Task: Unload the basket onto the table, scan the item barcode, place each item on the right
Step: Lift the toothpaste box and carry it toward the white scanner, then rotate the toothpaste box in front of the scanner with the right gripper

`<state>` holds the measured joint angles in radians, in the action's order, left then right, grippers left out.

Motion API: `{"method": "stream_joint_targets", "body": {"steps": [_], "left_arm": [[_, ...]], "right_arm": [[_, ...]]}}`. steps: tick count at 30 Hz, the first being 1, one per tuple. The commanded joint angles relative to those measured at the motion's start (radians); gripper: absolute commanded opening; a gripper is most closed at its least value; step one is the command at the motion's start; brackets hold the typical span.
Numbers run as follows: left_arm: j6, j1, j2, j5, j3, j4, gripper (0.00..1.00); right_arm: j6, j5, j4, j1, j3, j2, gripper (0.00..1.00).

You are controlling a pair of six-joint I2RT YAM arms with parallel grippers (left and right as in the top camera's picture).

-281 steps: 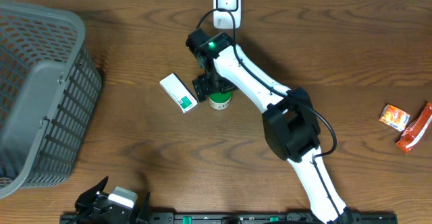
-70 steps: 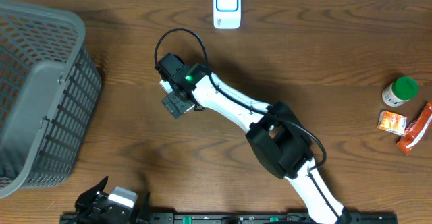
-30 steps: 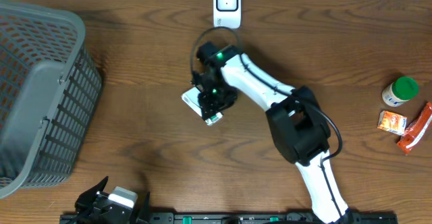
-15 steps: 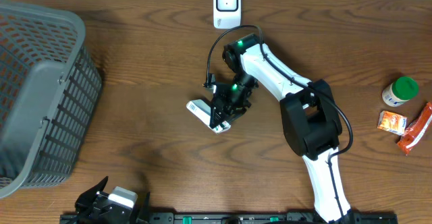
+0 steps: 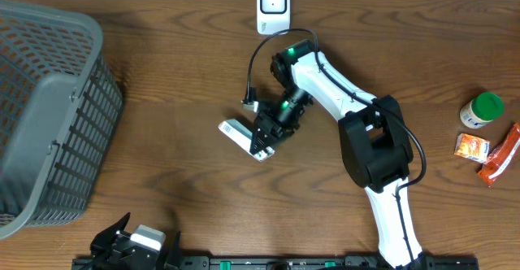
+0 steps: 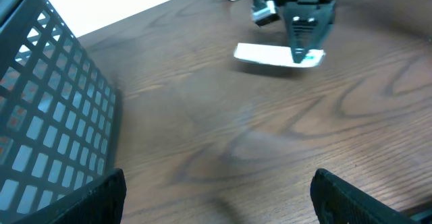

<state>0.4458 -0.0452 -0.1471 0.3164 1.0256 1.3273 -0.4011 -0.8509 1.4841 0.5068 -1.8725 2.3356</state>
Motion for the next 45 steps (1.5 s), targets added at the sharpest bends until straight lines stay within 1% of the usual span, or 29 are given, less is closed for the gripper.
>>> {"method": "stream_joint_targets", "body": {"steps": [1, 2, 3, 6, 8, 10, 15, 19, 22, 23, 25, 26, 27, 29, 30, 31, 32, 34, 36, 39, 40, 41, 44, 45], "left_arm": [[0.006, -0.004, 0.006, 0.015, 0.005, -0.003, 0.86], [0.006, -0.004, 0.006, 0.015, 0.005, -0.003, 0.86], [0.006, -0.004, 0.006, 0.015, 0.005, -0.003, 0.87], [0.006, -0.004, 0.006, 0.015, 0.005, -0.003, 0.86], [0.006, -0.004, 0.006, 0.015, 0.005, -0.003, 0.86], [0.006, -0.004, 0.006, 0.015, 0.005, -0.003, 0.87], [0.006, -0.004, 0.006, 0.015, 0.005, -0.003, 0.86], [0.006, -0.004, 0.006, 0.015, 0.005, -0.003, 0.86], [0.006, -0.004, 0.006, 0.015, 0.005, -0.003, 0.86], [0.006, -0.004, 0.006, 0.015, 0.005, -0.003, 0.86], [0.006, -0.004, 0.006, 0.015, 0.005, -0.003, 0.86], [0.006, -0.004, 0.006, 0.015, 0.005, -0.003, 0.86], [0.006, -0.004, 0.006, 0.015, 0.005, -0.003, 0.86], [0.006, -0.004, 0.006, 0.015, 0.005, -0.003, 0.87], [0.006, -0.004, 0.006, 0.015, 0.005, -0.003, 0.86], [0.006, -0.004, 0.006, 0.015, 0.005, -0.003, 0.86], [0.006, -0.004, 0.006, 0.015, 0.005, -0.003, 0.86], [0.006, -0.004, 0.006, 0.015, 0.005, -0.003, 0.86], [0.006, -0.004, 0.006, 0.015, 0.005, -0.003, 0.86], [0.006, -0.004, 0.006, 0.015, 0.005, -0.003, 0.86], [0.006, -0.004, 0.006, 0.015, 0.005, -0.003, 0.86], [0.006, -0.004, 0.006, 0.015, 0.005, -0.003, 0.87], [0.006, -0.004, 0.006, 0.015, 0.005, -0.003, 0.86], [0.006, -0.004, 0.006, 0.015, 0.005, -0.003, 0.86]], "right_arm": [[0.177, 0.167, -0.136, -0.011, -0.016, -0.041, 0.42], [0.263, 0.283, -0.183, -0.011, -0.018, -0.041, 0.41], [0.296, 0.342, -0.201, -0.011, -0.018, -0.041, 0.41], [0.344, 0.510, -0.216, -0.012, -0.037, -0.041, 0.36], [0.405, 0.633, -0.203, -0.016, -0.063, -0.041, 0.35], [0.438, 0.713, -0.188, -0.019, -0.090, -0.041, 0.33], [0.493, 0.853, -0.159, -0.032, -0.240, -0.041, 0.34], [0.505, 1.076, -0.195, -0.031, -0.342, -0.041, 0.43], [0.505, 1.286, -0.259, -0.028, -0.359, -0.041, 0.51], [0.496, 1.383, -0.298, -0.027, -0.358, -0.041, 0.54], [0.437, 1.486, -0.375, -0.027, -0.356, -0.040, 0.54], [0.411, 1.501, -0.407, -0.029, -0.356, -0.040, 0.54], [0.363, 1.508, -0.478, -0.031, -0.356, -0.040, 0.56], [0.336, 1.506, -0.513, -0.030, -0.356, -0.040, 0.56], [0.336, 1.498, -0.510, -0.030, -0.356, -0.040, 0.61], [0.336, 1.463, -0.496, -0.028, -0.356, -0.040, 0.73], [0.336, 1.420, -0.485, -0.028, -0.356, -0.040, 0.84], [0.332, 1.307, -0.468, -0.039, -0.349, -0.039, 0.86], [0.332, 1.187, -0.463, -0.068, -0.330, -0.039, 0.86], [0.333, 0.913, -0.463, -0.161, -0.271, -0.039, 0.85], [0.333, 0.850, -0.463, -0.185, -0.257, -0.039, 0.86], [0.332, 0.780, -0.470, -0.220, -0.236, -0.039, 0.88], [0.308, 0.672, -0.532, -0.293, -0.154, -0.039, 0.93], [0.301, 0.665, -0.553, -0.300, -0.127, -0.039, 0.94]]}}
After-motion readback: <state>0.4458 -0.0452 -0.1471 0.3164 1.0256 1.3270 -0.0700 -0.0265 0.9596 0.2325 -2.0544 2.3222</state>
